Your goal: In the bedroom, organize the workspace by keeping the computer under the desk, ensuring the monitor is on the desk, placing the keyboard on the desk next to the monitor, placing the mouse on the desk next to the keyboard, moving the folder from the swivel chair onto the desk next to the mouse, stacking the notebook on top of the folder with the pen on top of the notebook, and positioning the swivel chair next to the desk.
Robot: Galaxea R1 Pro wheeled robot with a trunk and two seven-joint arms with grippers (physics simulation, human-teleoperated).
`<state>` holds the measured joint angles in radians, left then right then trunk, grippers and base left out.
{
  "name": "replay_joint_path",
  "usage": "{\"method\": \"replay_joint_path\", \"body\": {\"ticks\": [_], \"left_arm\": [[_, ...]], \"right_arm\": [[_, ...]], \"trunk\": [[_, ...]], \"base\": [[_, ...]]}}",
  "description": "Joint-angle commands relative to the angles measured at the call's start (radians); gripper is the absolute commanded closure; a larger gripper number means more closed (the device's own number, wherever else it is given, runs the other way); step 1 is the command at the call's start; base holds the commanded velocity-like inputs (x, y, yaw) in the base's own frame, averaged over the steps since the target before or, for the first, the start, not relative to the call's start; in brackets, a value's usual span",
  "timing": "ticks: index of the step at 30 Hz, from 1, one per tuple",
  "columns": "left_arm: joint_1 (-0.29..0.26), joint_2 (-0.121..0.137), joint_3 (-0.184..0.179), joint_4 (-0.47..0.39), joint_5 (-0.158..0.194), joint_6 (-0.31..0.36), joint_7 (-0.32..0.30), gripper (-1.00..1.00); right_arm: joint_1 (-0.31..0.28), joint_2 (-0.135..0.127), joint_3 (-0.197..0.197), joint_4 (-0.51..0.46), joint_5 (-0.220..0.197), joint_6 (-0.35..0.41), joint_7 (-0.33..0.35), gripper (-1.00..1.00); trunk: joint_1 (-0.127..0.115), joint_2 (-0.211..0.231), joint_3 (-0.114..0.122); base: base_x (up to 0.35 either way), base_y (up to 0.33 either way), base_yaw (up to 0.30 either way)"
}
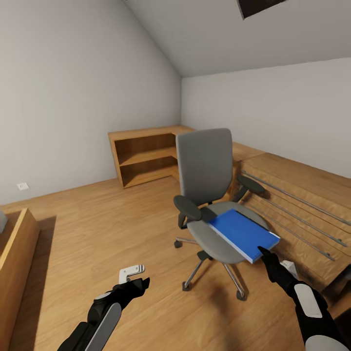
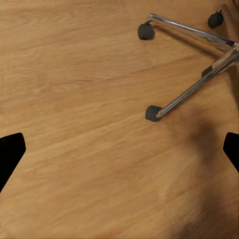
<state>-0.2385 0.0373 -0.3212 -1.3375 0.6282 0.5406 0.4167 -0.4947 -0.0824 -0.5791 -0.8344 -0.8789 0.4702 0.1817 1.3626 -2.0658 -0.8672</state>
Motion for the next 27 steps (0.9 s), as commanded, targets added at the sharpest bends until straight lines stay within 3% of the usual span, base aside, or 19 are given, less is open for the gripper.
{"method": "replay_joint_path", "body": {"ticks": [1, 11, 17, 22, 25, 27], "left_arm": [[-0.001, 0.001, -0.003, -0.001, 0.01, 0.001, 0.01, -1.0], [-0.001, 0.001, -0.004, -0.001, 0.011, 0.001, 0.011, -1.0], [-0.001, 0.001, -0.006, 0.032, 0.012, 0.001, 0.014, -1.0], [-0.001, 0.001, -0.007, 0.049, 0.012, 0.001, 0.015, -1.0], [-0.001, 0.001, -0.008, 0.052, 0.012, 0.001, 0.015, -1.0], [-0.001, 0.001, -0.009, 0.053, 0.011, 0.001, 0.015, -1.0]], "right_arm": [[-0.001, -0.001, -0.004, 0.0, -0.002, 0.007, 0.002, 1.0], [-0.001, -0.006, -0.005, -0.007, -0.002, 0.006, 0.003, 1.0], [-0.001, -0.005, -0.012, -0.087, -0.001, -0.004, 0.003, 1.0], [0.001, -0.003, -0.013, -0.131, 0.0, -0.062, 0.002, 1.0], [0.034, 0.005, -0.013, -0.205, 0.0, -0.097, 0.0, 1.0], [0.085, 0.032, -0.013, -0.326, 0.0, -0.107, -0.017, 1.0]], "trunk": [[-0.004, 0.007, 0.002], [-0.042, 0.077, 0.034], [-0.065, 0.119, 0.052], [-0.085, 0.154, 0.068], [-0.096, 0.175, 0.077], [-0.104, 0.189, 0.084]], "base": [[-0.018, 0.0, 0.0], [-0.26, 0.0, 0.0], [-0.248, -0.017, 0.0], [-0.044, -0.005, 0.0], [-0.01, -0.001, 0.0], [-0.002, 0.0, 0.0]]}}
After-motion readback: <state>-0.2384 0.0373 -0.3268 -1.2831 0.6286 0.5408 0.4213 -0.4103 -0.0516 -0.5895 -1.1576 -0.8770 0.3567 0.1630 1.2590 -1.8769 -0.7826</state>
